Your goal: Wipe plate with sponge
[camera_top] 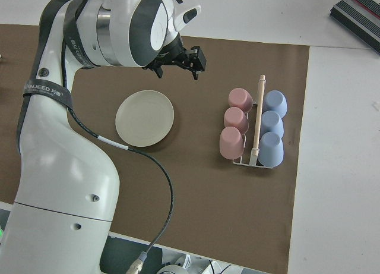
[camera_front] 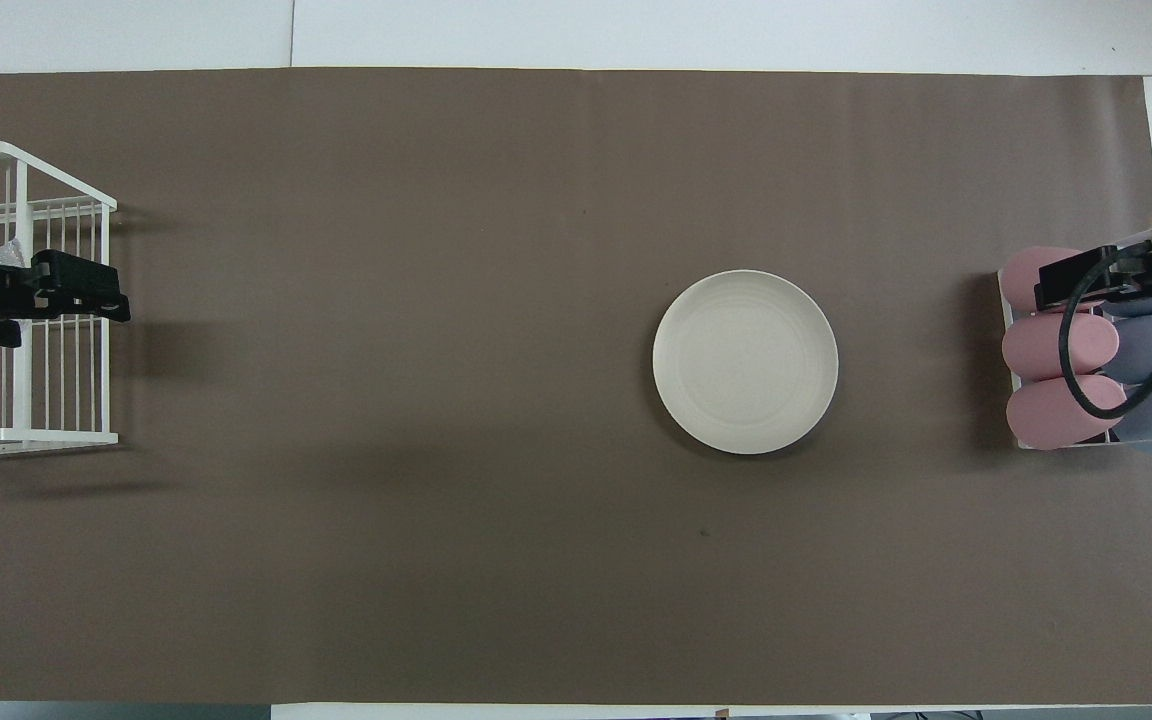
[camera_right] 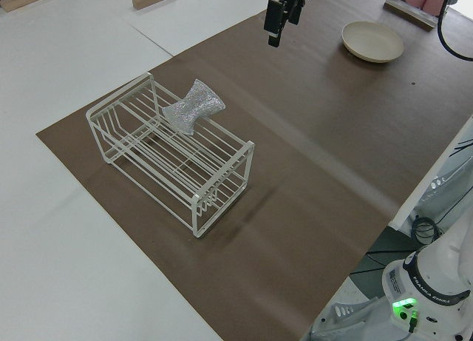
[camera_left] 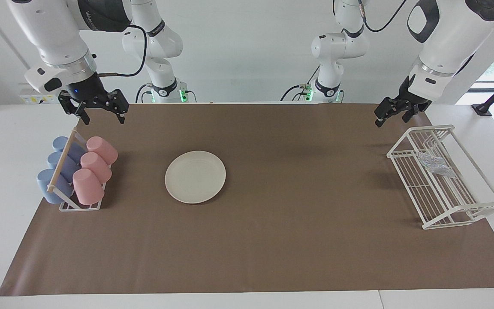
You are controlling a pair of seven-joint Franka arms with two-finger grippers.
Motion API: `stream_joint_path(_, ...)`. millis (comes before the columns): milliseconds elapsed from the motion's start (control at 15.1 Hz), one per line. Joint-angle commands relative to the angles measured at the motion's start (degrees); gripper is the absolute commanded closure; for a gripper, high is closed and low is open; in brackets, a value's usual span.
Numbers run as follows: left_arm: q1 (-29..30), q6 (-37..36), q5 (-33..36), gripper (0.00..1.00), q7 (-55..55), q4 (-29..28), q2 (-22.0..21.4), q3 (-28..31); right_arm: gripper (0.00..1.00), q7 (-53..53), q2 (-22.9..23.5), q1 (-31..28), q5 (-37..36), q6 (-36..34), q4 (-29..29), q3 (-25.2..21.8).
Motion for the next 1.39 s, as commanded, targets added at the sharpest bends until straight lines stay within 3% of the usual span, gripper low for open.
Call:
stream_joint_path(0, -0.2, 0.8, -0.9, 0.0, 0.3, -0.6, -0.7, 0.2, 0.0, 0.6, -0.2, -0.3, -0.4, 0.1, 0.1, 0.4)
stream_joint_path(992, -0.2, 2.1, -0.1, 0.0, -2.4, -1.3, -0.8, 0.1, 0.0, 3.7, -0.7, -0.2, -0.5, 0.1, -0.7, 0.4)
stream_joint_path(1323, -2.4, 3.7, 14.9, 0.0, -5.9, -2.6, 2.6, -0.2, 0.0, 6.7, -1.0, -0.2, -0.5, -0.2, -1.2, 1.2)
